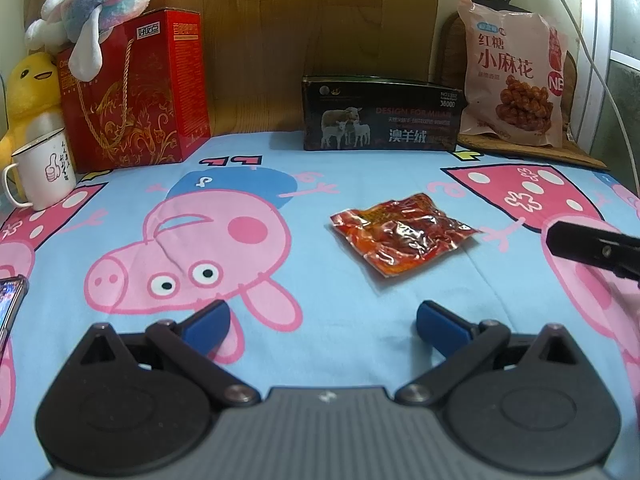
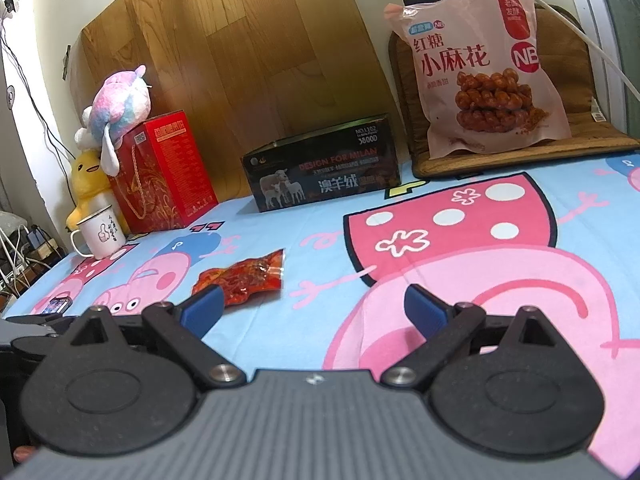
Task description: Organize snacks
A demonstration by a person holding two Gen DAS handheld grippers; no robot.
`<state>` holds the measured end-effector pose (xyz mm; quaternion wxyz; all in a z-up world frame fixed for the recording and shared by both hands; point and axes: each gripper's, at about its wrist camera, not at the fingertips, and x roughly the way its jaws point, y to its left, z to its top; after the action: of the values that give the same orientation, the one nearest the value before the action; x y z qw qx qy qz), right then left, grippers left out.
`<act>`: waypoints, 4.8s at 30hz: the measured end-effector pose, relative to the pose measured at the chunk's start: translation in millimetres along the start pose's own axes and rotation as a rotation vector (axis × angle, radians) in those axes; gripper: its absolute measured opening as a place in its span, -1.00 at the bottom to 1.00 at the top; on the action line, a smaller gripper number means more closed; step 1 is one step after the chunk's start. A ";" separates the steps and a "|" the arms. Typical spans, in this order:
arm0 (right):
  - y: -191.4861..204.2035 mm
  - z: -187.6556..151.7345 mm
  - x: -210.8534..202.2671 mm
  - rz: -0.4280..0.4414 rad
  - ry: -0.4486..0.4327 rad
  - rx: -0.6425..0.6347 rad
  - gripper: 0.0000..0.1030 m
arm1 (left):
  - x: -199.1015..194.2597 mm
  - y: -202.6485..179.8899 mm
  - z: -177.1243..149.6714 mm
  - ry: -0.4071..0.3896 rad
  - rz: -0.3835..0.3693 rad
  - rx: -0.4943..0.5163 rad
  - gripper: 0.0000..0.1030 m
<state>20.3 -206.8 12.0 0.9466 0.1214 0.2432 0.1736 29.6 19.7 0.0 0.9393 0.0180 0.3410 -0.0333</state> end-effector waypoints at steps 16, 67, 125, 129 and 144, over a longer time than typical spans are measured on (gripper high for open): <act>1.1 1.5 6.0 -0.001 0.040 0.001 0.91 | -1.3 -1.7 1.5 0.012 0.017 0.000 1.00; -26.9 155.7 147.7 0.396 0.153 0.318 -0.86 | 99.4 20.6 228.1 0.025 -0.383 -0.156 -0.80; 69.8 16.9 -57.4 -0.074 -0.110 -0.012 1.00 | -68.0 -29.7 37.7 -0.168 0.107 0.026 0.70; 75.1 14.9 -58.6 -0.080 -0.099 -0.028 1.00 | -68.4 -26.3 35.1 -0.162 0.115 0.019 0.73; 83.0 7.0 -56.8 -0.068 -0.083 -0.027 1.00 | -62.6 -21.2 25.4 -0.104 0.186 0.015 1.00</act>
<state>-45.3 -154.2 67.8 0.9627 0.1075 0.2052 0.1395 -3.7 0.3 59.4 0.9546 0.0549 0.2883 0.0507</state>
